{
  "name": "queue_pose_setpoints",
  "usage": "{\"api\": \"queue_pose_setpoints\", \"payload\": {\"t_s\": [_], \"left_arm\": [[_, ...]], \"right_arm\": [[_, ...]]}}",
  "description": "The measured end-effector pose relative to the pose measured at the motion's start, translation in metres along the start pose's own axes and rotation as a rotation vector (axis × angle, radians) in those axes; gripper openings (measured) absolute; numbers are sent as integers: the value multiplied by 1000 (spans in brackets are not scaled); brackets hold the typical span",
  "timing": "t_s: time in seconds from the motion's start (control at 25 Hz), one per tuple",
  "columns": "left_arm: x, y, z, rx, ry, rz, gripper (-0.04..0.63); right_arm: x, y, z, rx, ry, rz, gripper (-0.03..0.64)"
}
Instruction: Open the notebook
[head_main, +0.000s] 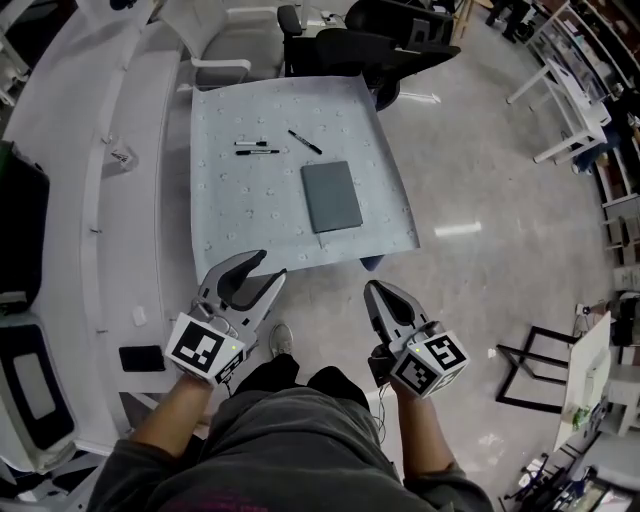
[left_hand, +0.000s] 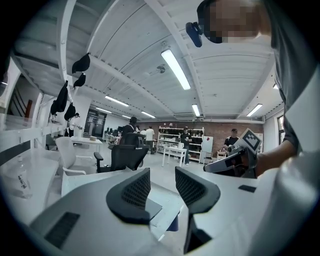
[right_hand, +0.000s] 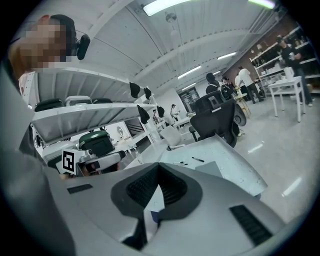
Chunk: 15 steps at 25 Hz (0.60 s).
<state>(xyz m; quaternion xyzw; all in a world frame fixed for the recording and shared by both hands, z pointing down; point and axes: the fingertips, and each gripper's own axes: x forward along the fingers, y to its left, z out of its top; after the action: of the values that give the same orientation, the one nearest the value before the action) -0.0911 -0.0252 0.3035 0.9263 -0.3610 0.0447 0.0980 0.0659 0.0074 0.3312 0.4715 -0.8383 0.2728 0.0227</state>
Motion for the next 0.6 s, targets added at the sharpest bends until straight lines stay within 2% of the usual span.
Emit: {"api": "queue_pose_setpoints", "payload": {"t_s": [0.6], "left_arm": [[60, 30, -5, -1, 40, 7, 158]], "right_arm": [[45, -49, 28, 6, 5, 22, 3]]}}
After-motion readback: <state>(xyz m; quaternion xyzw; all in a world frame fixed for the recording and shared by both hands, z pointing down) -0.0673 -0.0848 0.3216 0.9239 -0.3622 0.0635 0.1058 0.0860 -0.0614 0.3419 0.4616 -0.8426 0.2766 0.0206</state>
